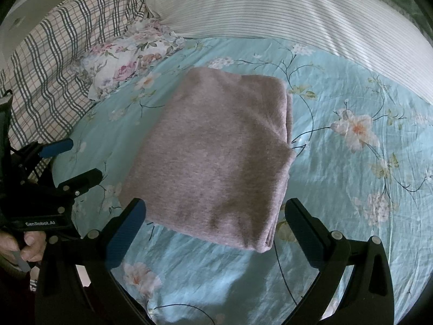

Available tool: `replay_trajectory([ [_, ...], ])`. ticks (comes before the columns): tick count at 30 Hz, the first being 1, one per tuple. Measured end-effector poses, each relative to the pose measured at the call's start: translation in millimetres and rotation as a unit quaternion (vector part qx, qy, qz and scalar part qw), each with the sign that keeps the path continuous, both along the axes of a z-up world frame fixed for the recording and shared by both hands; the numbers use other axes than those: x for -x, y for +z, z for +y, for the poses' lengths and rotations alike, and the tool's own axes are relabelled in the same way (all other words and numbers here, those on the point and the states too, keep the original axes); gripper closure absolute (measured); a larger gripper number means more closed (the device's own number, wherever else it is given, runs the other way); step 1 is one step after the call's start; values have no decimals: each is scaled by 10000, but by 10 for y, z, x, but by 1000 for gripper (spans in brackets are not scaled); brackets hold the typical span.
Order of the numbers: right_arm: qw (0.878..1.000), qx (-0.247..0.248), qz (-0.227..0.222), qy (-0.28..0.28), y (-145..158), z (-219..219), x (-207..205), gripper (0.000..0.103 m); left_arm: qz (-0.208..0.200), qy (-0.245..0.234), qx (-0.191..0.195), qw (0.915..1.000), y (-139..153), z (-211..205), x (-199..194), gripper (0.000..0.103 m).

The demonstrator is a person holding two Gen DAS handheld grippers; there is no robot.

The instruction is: Fold small clothes

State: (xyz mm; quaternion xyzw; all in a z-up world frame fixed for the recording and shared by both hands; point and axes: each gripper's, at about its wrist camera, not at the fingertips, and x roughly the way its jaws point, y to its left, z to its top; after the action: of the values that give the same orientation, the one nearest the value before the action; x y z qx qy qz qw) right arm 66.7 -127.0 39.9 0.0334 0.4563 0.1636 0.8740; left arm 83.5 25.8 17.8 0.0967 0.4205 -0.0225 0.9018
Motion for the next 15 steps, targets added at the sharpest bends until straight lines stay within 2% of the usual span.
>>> replay_trajectory([
  [15,10000,11,17,48,0,4,-9,1,-13,-1,6,10000,8,-3,6,7],
])
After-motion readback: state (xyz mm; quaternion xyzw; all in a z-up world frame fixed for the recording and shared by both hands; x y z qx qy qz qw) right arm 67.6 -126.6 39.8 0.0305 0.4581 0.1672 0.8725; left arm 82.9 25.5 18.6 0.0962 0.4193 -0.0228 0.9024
